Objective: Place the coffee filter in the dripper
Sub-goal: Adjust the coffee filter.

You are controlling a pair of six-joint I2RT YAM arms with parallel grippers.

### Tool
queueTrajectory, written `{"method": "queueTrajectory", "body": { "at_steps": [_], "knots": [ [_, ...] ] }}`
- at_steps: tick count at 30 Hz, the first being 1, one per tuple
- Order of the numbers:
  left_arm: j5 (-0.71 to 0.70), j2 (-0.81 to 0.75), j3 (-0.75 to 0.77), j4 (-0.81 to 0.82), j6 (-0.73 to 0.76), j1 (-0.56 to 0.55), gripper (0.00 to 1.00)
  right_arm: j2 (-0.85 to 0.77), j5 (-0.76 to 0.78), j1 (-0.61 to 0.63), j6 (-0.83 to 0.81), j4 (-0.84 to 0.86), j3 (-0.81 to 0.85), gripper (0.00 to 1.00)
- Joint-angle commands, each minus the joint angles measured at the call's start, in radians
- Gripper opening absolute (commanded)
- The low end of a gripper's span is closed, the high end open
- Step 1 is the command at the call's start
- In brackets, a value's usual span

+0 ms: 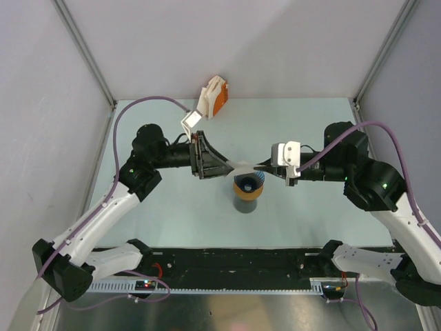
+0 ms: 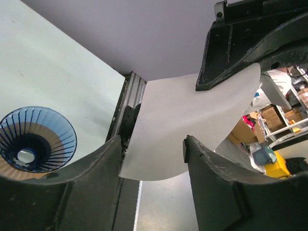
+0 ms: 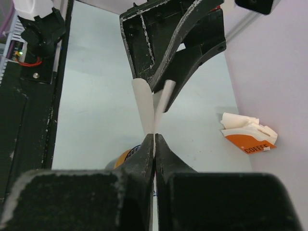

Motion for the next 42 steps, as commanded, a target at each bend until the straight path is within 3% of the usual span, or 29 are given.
{"method": "queueTrajectory", "body": {
  "at_steps": [1,7,15,20,26,32,35,36,40,42],
  "knots": [
    [0.013,-0.024,0.03,-0.029,0.106,-0.005,0.62,-0.003,-0.121,-0.024,-0.003,-0.061,0.058,0.0],
    [0.007,-0.007,0.079,-0.11,0.211,-0.025,0.59,0.01,-0.159,-0.025,0.02,-0.046,0.061,0.0],
    [0.024,-0.022,0.086,-0.122,0.281,-0.041,0.44,0.029,-0.175,-0.03,0.041,-0.066,0.072,0.0],
    [0.014,-0.04,0.08,-0.131,0.331,-0.042,0.59,0.035,-0.202,-0.051,0.06,-0.085,0.085,0.0],
    [0.0,-0.041,0.104,-0.161,0.433,-0.051,0.59,0.046,-0.236,-0.057,0.074,-0.094,0.091,0.0],
    [0.015,-0.038,0.127,-0.197,0.505,-0.07,0.42,0.057,-0.233,-0.057,0.086,-0.081,0.097,0.0],
    [0.019,-0.041,0.131,-0.2,0.508,-0.074,0.1,0.058,-0.23,-0.059,0.091,-0.084,0.096,0.0],
    [0.015,-0.042,0.134,-0.2,0.506,-0.074,0.05,0.057,-0.225,-0.061,0.096,-0.086,0.096,0.02],
    [-0.04,-0.067,0.143,-0.204,0.507,-0.072,0.0,0.05,-0.203,-0.079,0.118,-0.112,0.091,0.26],
    [-0.052,-0.077,0.144,-0.205,0.504,-0.071,0.0,0.045,-0.198,-0.094,0.121,-0.137,0.086,0.31]
  ]
}}
